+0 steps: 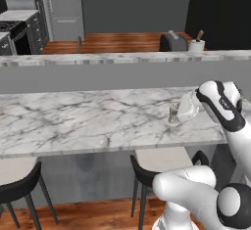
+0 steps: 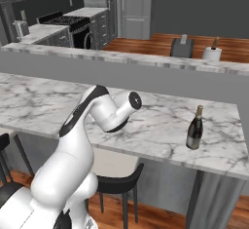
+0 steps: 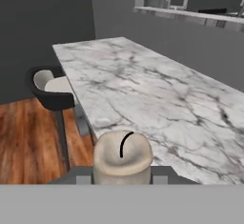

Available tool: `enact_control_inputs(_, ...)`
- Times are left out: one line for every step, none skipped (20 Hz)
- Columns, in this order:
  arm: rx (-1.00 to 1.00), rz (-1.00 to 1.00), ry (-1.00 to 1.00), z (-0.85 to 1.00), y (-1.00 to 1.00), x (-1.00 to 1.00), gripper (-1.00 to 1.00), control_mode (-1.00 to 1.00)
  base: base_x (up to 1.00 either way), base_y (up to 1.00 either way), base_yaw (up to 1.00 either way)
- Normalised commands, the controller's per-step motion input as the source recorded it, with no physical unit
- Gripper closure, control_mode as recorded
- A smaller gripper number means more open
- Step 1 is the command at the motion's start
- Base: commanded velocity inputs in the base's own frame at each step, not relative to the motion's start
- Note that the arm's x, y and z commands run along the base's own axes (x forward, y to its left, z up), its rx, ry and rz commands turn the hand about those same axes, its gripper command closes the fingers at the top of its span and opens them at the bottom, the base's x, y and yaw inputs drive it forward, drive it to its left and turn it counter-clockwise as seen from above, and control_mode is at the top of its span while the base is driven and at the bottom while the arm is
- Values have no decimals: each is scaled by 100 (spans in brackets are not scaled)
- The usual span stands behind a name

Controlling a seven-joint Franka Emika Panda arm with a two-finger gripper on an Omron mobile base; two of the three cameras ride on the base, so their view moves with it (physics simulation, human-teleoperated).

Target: Get the candle and the wine from the cabinet and move them to the dining counter.

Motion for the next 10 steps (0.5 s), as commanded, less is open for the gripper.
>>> enact_control_inputs(0,5,3,-20,0,17,100,-100,0,0,0)
enact_control_inputs(0,5,3,-22,0,16,100,-100,0,0,0)
enact_control_inputs(0,5,3,-24,0,17,100,-100,0,0,0)
enact_control_inputs(0,5,3,-25,0,17,100,-100,0,0,0)
enact_control_inputs(0,4,3,-26,0,16,100,-100,0,0,0)
enact_control_inputs(0,3,3,-27,0,15,100,-100,0,0,0)
enact_control_inputs(0,3,3,-28,0,17,100,-100,0,0,0)
enact_control_inputs(0,3,3,-28,0,18,100,-100,0,0,0)
enact_control_inputs(0,3,2,-28,0,18,100,-100,0,0,0)
enact_control_inputs(0,3,0,-29,0,16,100,-100,0,0,0)
